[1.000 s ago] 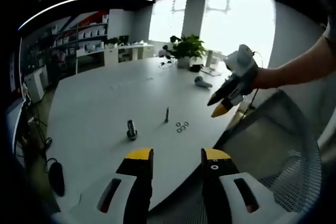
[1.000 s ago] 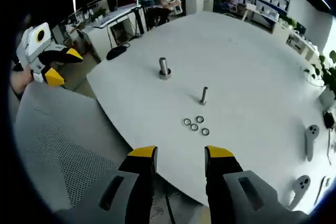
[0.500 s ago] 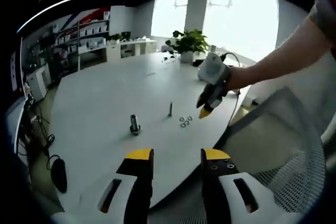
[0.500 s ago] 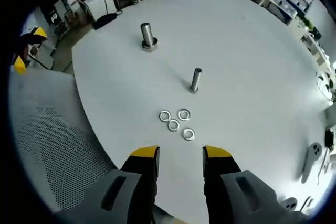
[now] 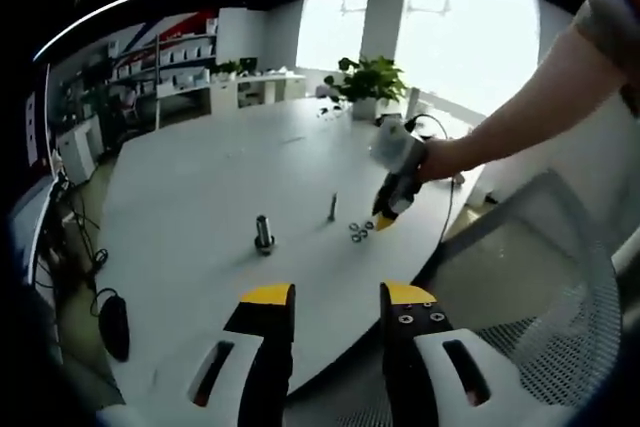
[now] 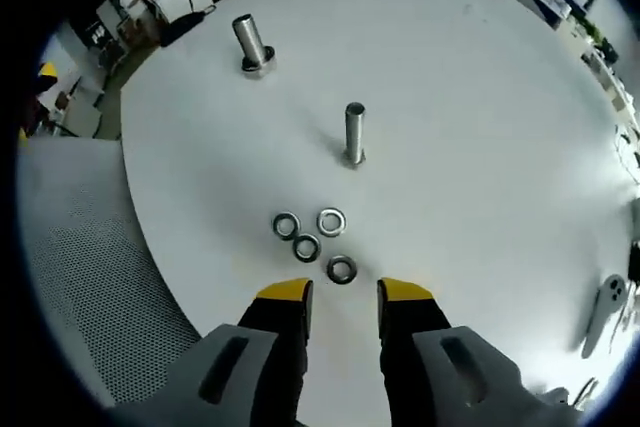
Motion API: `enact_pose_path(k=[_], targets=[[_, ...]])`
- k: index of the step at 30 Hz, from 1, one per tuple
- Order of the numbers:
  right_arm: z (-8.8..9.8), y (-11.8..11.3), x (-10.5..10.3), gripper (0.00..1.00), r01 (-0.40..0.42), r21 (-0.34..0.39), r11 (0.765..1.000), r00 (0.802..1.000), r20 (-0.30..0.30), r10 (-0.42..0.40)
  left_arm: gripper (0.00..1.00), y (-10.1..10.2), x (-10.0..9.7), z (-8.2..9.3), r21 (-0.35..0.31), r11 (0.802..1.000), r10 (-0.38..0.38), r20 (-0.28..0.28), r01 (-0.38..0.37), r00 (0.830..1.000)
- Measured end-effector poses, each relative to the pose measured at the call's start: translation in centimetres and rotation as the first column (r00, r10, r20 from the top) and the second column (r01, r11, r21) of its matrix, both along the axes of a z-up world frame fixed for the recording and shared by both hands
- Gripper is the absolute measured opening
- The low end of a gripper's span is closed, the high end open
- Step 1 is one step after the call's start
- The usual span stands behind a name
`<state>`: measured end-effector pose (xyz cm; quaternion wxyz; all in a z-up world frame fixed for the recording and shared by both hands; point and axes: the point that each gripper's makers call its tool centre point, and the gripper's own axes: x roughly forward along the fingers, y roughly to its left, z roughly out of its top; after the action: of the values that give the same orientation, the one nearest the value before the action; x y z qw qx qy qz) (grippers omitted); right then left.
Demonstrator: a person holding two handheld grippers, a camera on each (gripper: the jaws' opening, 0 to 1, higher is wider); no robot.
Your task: Place the washer onto the threaded stud by aligning its center hole with the stud, sliding it down to the base, and recovering from edge contact or off-axis alignment until the washer reaches the visible bottom stop.
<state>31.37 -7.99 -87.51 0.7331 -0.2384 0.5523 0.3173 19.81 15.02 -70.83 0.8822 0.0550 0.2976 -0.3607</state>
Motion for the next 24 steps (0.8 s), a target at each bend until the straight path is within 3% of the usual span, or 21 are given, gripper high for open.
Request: enact_pose_path(k=[8, 10, 15, 24], targets=[[-0.1, 0.3, 0.3, 0.23, -0.018, -0.009, 1.000, 1.000, -0.012, 0.018, 0.32, 0.3, 0.1, -0.1, 0.009, 1.000, 0.017, -0.002, -0.017, 1.000], [-0.2, 0.4, 0.3, 0.23, -0.085, -0.035, 0.996, 0.996, -0.006, 0.085, 0.32, 0.3, 0.1, -0.2, 0.012, 1.000, 0.017, -0.005, -0.017, 1.000], [-0.3, 1.1, 0.2, 0.18, -0.143, -0.058, 0.988, 0.990, -0.017, 0.142, 0.32, 0.5, 0.2, -0.1, 0.012, 1.000, 0.024, -0.002, -0.024, 1.000], [-0.5, 1.1, 0.2, 0.17, -0.238, -0.134, 0.962, 0.969, -0.107, 0.224, 0.31, 0.5, 0.1, -0.4, 0.028, 0.999, 0.019, -0.010, -0.019, 1.000]])
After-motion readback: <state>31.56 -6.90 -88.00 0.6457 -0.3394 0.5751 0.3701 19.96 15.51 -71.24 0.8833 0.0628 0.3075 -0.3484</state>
